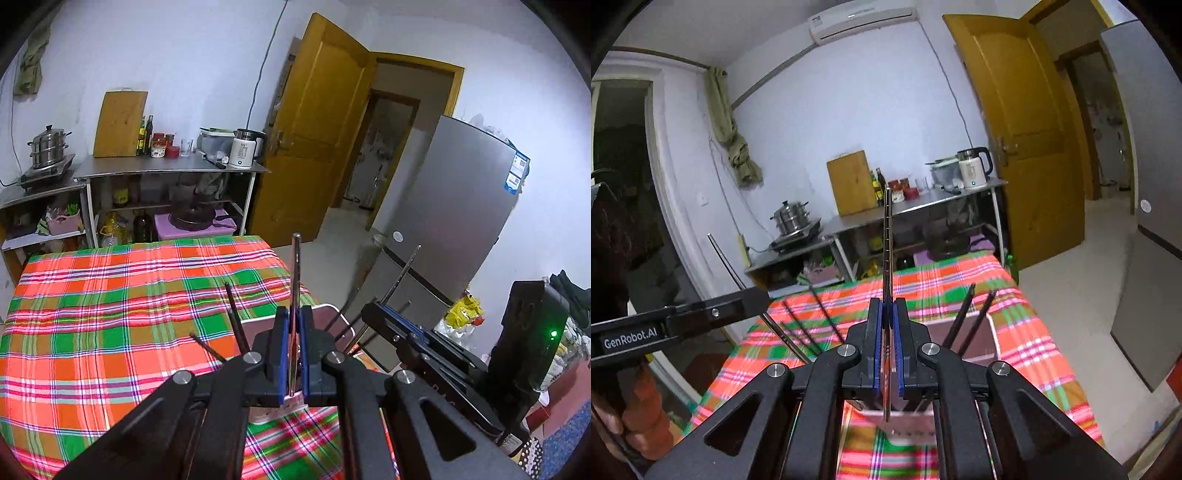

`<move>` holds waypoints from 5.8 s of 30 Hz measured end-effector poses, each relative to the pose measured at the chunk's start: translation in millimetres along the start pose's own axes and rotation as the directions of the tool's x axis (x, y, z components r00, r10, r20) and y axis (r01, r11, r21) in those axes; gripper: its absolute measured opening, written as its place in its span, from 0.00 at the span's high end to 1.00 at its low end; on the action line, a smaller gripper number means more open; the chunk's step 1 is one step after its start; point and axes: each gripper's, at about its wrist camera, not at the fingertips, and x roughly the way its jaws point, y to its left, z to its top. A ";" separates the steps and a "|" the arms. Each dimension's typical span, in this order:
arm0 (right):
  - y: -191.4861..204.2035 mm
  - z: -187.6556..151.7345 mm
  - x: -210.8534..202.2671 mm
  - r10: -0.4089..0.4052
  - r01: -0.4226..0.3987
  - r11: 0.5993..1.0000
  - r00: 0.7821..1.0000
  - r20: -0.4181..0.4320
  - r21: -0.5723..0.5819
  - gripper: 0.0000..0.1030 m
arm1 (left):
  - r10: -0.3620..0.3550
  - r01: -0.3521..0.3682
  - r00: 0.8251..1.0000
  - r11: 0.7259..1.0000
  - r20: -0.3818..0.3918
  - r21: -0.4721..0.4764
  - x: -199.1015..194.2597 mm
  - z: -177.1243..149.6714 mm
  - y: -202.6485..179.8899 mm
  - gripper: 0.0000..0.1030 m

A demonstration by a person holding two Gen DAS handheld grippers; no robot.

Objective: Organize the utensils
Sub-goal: 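Lift the metal chopsticks upright with both tools over the pink holder, then drop the metal chopsticks into the pink holder by opening both tools, then move both open tools back toward the wooden chopsticks on the table, then close the left tool on a wooden chopstick while the right tool grasps another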

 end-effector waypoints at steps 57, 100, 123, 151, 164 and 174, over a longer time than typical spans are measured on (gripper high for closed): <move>-15.3 -106.9 4.0 -0.025 0.025 1.000 0.982 -0.187 -0.002 0.82 | 0.089 -0.101 0.987 0.991 -0.136 -0.087 2.5 -134.5 51.5 0.80; 53.6 -175.2 35.6 0.055 -0.096 0.992 0.922 -0.383 -0.087 0.82 | 0.231 -0.270 0.952 0.943 -0.200 -0.195 -29.9 -210.7 124.9 0.75; 73.3 -188.7 77.0 0.026 -0.094 0.988 0.885 -0.464 -0.125 0.82 | 0.316 -0.369 0.916 0.905 -0.247 -0.210 -14.4 -210.2 176.0 0.75; 88.6 -184.0 139.7 -0.008 -0.102 0.979 0.844 -0.536 -0.176 0.82 | 0.375 -0.440 0.881 0.873 -0.288 -0.211 13.0 -200.1 203.4 0.89; 96.9 -177.9 161.3 -0.073 -0.066 0.973 0.821 -0.566 -0.221 0.82 | 0.408 -0.456 0.844 0.888 -0.349 -0.064 35.7 -184.3 196.1 0.83; 101.2 -174.5 169.4 -0.084 -0.075 0.967 0.806 -0.585 -0.242 0.82 | 0.418 -0.461 0.838 0.886 -0.350 -0.045 42.7 -179.3 196.9 0.83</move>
